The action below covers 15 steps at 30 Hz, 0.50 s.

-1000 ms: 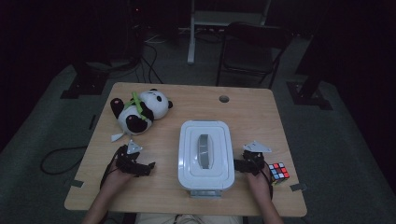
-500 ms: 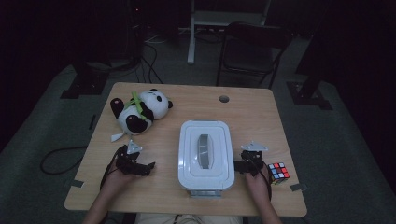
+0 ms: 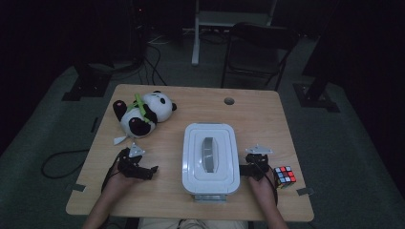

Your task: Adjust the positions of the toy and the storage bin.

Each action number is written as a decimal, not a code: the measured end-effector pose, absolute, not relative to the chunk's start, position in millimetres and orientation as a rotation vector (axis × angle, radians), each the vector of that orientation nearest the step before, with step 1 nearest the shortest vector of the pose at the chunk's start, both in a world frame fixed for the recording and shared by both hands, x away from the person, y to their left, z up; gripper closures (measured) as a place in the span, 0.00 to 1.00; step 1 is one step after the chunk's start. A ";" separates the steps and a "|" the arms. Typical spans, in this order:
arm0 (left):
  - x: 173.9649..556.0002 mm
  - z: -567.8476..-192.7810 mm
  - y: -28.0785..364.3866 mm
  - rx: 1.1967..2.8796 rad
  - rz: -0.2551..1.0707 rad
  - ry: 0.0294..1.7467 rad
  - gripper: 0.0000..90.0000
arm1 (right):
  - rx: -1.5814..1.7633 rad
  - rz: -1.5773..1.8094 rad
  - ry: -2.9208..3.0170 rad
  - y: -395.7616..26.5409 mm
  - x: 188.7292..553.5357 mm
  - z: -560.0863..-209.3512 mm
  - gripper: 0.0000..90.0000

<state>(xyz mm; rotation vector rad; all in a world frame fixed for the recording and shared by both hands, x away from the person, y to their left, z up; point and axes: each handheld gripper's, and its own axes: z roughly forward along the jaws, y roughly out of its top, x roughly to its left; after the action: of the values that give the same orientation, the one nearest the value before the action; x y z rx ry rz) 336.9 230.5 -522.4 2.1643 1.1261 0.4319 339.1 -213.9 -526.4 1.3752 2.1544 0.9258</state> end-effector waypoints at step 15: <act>354.9 -495.9 233.0 2.158 0.438 1.090 0.02 | 1.376 0.926 2.154 -214.0 339.1 -526.4 0.14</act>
<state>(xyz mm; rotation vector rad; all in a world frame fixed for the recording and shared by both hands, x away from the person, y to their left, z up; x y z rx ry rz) 354.9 233.0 -495.9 2.1584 1.0904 0.4376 339.1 -214.0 -526.4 1.3760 2.1541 0.9256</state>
